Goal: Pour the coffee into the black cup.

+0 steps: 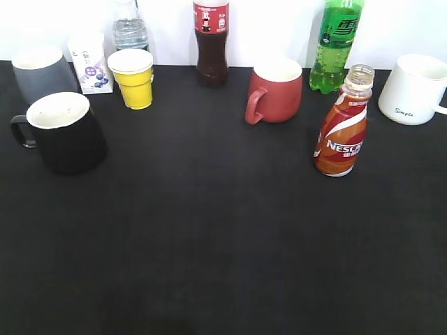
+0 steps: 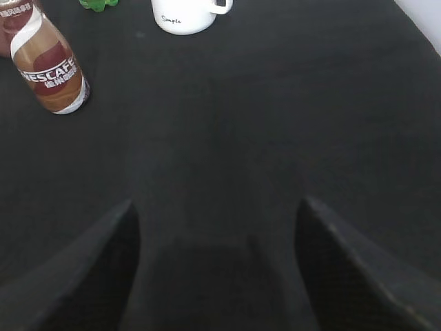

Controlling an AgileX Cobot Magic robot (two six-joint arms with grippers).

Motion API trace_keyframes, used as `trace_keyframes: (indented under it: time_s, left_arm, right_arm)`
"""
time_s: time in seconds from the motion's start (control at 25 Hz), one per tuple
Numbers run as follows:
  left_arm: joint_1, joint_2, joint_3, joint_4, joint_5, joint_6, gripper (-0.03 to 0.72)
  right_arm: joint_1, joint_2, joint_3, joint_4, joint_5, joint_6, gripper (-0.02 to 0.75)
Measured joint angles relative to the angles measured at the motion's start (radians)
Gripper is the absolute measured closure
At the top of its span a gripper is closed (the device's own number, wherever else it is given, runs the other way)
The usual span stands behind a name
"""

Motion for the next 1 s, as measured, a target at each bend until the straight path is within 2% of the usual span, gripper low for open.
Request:
trace_keyframes:
  time_s: [0.64,0.76,0.92,1.0]
  left_arm:
    - [0.0,0.039,-0.002,0.0,-0.01,0.0,0.449]
    - [0.0,0.187,-0.057,0.0,-0.161,0.0,0.439]
    - [0.0,0.444,-0.073,0.006,-0.464,0.0,0.306]
    - [0.0,0.595,-0.071,0.019,-0.672,0.0,0.291]
  right_arm:
    - [0.0,0.0,0.0,0.0,0.0,0.0,0.188]
    - [0.0,0.0,0.0,0.0,0.0,0.0,0.188]
    - [0.0,0.0,0.0,0.0,0.0,0.0,0.188]
    - [0.0,0.0,0.0,0.0,0.0,0.0,0.188]
